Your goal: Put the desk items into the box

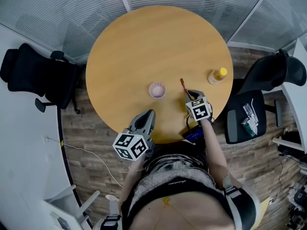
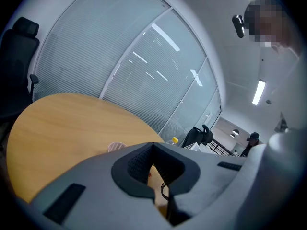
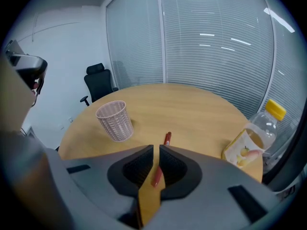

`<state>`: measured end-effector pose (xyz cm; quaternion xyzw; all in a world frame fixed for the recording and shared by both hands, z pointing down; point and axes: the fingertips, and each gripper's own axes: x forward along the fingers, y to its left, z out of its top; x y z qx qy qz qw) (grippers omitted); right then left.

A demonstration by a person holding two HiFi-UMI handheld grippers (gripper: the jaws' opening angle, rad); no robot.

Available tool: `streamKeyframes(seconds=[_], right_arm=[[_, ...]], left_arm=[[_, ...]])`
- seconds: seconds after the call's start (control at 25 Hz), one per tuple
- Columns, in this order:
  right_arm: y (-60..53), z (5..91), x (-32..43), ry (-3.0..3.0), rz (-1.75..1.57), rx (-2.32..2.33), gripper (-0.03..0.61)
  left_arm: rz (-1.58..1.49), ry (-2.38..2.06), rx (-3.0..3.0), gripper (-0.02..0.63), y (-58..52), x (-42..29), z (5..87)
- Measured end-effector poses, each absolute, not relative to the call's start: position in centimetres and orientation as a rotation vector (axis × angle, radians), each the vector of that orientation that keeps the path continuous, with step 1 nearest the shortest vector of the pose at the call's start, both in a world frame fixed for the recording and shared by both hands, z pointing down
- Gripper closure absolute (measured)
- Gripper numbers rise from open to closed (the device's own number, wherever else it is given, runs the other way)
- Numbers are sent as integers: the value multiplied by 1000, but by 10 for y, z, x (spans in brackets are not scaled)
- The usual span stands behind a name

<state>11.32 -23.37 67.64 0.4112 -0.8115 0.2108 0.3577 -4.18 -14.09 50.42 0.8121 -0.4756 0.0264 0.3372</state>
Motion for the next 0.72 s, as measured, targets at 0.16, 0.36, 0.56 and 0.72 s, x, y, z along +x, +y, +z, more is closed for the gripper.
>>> streamKeyframes(seconds=[0.16, 0.36, 0.56, 0.72], right_arm=[[-231, 687, 115, -2073, 566, 1047, 549], [-228, 708, 119, -2031, 610, 1019, 495], [-226, 729, 127, -1987, 663, 1022, 492], [-224, 739, 129, -1970, 695, 1037, 492]], left_arm=[[73, -1232, 2100, 612, -137, -42, 509], [70, -1235, 2090, 612, -134, -43, 512], [73, -1240, 2076, 612, -130, -43, 516], [73, -1244, 2069, 612, -128, -46, 516]])
